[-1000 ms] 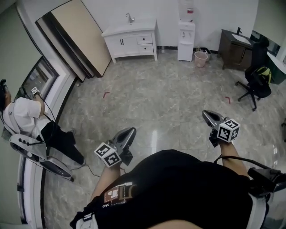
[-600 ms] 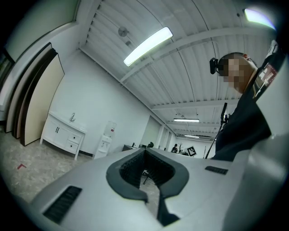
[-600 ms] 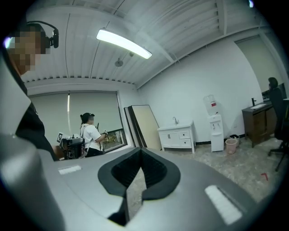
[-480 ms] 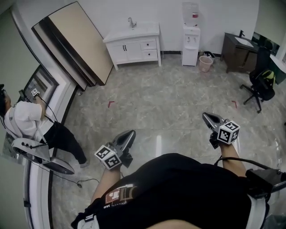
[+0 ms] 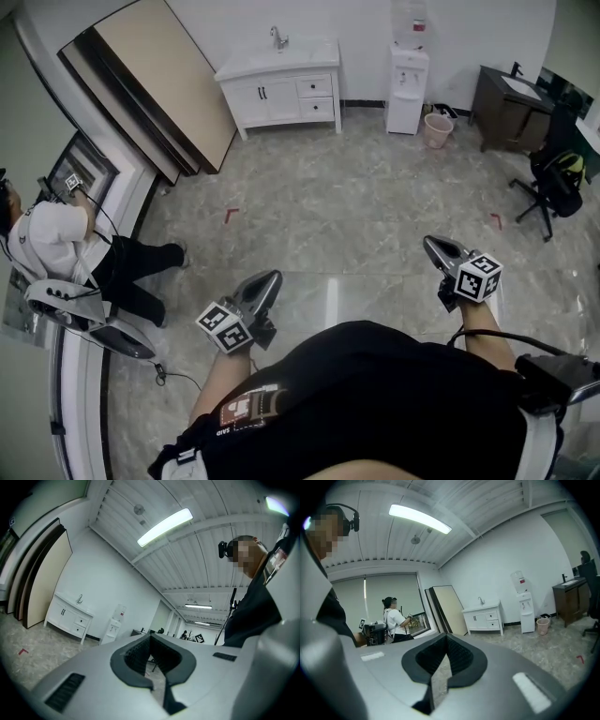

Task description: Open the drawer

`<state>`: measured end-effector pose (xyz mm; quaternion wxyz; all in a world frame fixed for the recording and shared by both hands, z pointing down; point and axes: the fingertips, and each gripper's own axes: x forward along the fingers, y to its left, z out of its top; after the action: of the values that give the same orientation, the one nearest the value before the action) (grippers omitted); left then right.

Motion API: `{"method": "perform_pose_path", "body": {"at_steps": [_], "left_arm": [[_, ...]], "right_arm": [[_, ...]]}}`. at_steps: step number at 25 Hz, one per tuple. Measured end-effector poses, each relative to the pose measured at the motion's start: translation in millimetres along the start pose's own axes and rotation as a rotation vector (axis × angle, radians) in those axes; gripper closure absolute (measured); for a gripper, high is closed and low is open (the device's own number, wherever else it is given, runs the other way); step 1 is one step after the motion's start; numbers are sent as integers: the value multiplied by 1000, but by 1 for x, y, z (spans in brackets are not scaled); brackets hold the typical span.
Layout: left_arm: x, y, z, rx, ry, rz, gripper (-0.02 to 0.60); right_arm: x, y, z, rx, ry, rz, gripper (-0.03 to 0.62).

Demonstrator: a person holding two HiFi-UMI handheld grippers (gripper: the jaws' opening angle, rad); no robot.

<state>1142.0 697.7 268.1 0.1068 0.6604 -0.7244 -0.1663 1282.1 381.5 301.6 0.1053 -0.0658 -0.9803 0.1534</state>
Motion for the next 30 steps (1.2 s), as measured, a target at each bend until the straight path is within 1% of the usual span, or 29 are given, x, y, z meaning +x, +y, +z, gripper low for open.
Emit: {"method": "perform_pose_path", "body": {"at_steps": [3,5,11,13,17,21,24,27,30], "left_arm": [[32,9,7,-2,-4,32,586],[56,17,10,7,-22,51,586],[146,21,26,28,-60,106,586],[177,26,29,18,-79,119,586],[238,26,26,28,-61,104,585],[279,34,23,19,-51,84,586],[297,43,22,31,-19,82,586],[310,56,19,16,-6,77,586],[328,75,17,9,-5,36,586]], "right_arm": [[15,-32,12,-5,2,25,597],[24,-60,24,-10,3,42,597],[48,-147,77,-46,14,105,597],[54,-173,94,-55,8,125,596],[60,-223,113,-55,-2,143,596],[63,-266,120,-33,2,124,597],[66,-285,119,-16,3,112,597],[68,-299,115,-6,4,90,597],[78,-314,116,2,11,62,597]]}}
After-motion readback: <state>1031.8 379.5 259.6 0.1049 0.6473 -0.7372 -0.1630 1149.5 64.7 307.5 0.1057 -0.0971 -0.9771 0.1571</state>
